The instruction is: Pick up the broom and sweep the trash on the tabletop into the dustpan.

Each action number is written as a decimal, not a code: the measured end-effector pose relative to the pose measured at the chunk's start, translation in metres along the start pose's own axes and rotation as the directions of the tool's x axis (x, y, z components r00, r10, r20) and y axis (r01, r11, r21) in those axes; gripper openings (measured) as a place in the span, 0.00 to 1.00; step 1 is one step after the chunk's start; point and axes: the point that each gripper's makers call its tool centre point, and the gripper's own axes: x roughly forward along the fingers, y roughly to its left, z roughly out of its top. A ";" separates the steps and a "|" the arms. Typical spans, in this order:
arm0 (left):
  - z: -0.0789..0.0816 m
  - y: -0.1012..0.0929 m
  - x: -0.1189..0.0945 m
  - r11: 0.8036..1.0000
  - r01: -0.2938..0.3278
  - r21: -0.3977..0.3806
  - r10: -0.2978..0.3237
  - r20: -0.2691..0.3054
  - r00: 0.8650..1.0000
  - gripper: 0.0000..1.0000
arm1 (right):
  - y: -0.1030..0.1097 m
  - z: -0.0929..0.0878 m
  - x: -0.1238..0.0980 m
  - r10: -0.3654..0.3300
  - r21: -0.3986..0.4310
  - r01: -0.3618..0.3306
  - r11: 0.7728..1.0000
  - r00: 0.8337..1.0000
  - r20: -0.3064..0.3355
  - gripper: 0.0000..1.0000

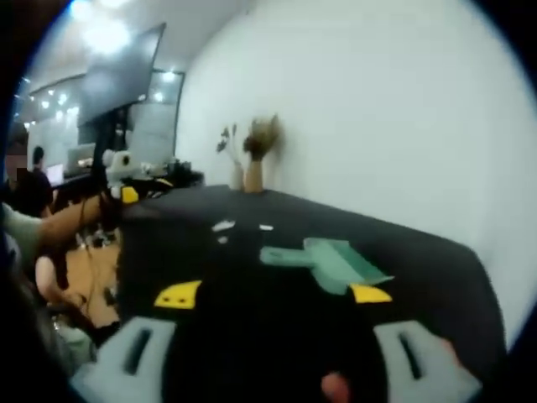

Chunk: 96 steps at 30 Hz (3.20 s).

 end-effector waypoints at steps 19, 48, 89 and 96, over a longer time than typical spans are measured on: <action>-0.006 0.017 0.010 1.000 0.018 -0.009 -0.018 0.015 1.000 0.63 | -0.010 0.012 0.032 0.013 -0.017 -0.013 1.000 0.999 -0.033 0.59; -0.017 0.026 0.034 0.997 0.076 -0.005 -0.076 -0.017 0.997 0.62 | -0.066 0.047 0.101 -0.047 0.191 0.067 0.979 0.993 -0.112 0.46; -0.021 0.011 0.060 0.972 0.229 0.051 -0.223 -0.099 0.970 0.61 | -0.143 -0.058 0.131 -0.126 0.307 0.689 0.656 0.502 -0.856 0.20; -0.028 0.010 0.061 0.965 0.258 0.046 -0.251 -0.114 0.961 0.61 | -0.165 -0.058 0.144 -0.102 0.334 0.696 0.636 0.504 -0.858 0.23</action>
